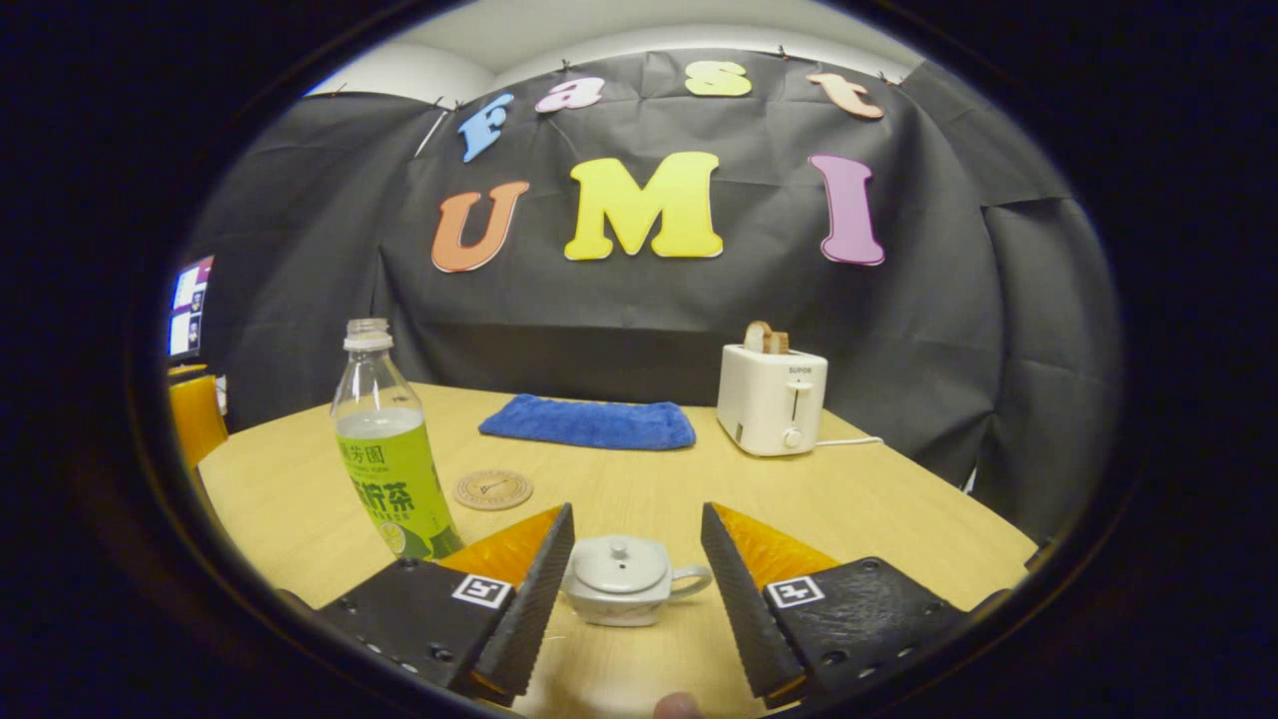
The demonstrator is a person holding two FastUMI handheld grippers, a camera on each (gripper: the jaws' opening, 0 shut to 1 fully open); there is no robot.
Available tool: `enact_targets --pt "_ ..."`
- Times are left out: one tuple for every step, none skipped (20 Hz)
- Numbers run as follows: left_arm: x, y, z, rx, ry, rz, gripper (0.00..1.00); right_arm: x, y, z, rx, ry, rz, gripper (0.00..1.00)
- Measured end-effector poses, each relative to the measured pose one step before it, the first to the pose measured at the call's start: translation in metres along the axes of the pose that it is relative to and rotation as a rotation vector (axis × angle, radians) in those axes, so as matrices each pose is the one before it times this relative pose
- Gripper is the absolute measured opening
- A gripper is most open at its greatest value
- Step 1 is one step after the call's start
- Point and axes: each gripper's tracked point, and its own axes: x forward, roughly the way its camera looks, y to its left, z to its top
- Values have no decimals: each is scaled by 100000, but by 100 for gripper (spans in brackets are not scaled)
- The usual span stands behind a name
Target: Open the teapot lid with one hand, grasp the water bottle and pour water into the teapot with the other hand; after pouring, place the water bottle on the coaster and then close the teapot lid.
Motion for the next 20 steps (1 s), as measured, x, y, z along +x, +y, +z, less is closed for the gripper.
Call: enact_targets --pt "29 -5 22 43 77 -3 100 391 198 -122 -568 775 444 75" --pt "226 70 -18 100 177 52 100 264 121 -100 -483 614 -315 66" --pt "18 79 -52 210 121 61 100 433 130 -58 -357 70 -83 61" --pt "-120 53 -125 310 238 47 100 459 239 -125 -101 619 289 51" --pt "-34 91 -92 166 134 189 99 132 147 -196 19 1246 -1020 51" --pt "136 91 -113 62 197 237 100 37 -82 -349 312 921 666 33" --pt "97 218 23 -185 138 226 100 19 157 -275 417 1344 328 38" --pt "-30 4 -111 -211 100 -4 100 0 186 -177 659 732 371 30" --pt "35 46 17 -240 150 58 100 507 -472 -401 -302 -1548 -3376 30" --pt "25 152 -64 -135 246 136 100 -117 -357 695 1143 -206 122 9" --pt "1 66 -107 -40 322 51 100 57 377 -415 314 2162 583 5" --pt "125 54 -39 -207 79 61 100 147 129 285 289 -1082 522 8" --pt "88 -9 -124 -373 313 -94 100 77 66 -235 197 527 179 8" --pt "-12 4 -101 -299 181 -175 100 7 -54 162 -431 -315 -210 7" --pt "58 -33 -65 -34 329 19 100 -82 -288 30 -384 -409 -196 7" --pt "-24 103 -166 -20 226 222 100 -186 36 20 285 -717 71 0" --pt "-50 -64 -55 -2 317 -43 100 202 29 -69 -112 -223 301 0" --pt "274 -97 -36 -339 37 -308 100 136 75 87 -60 130 494 0" --pt "14 -48 -61 -1097 161 161 100 -96 84 223 930 -645 961 0" --pt "129 -123 -154 -1421 536 -502 99 -85 135 308 1023 -582 1233 0"
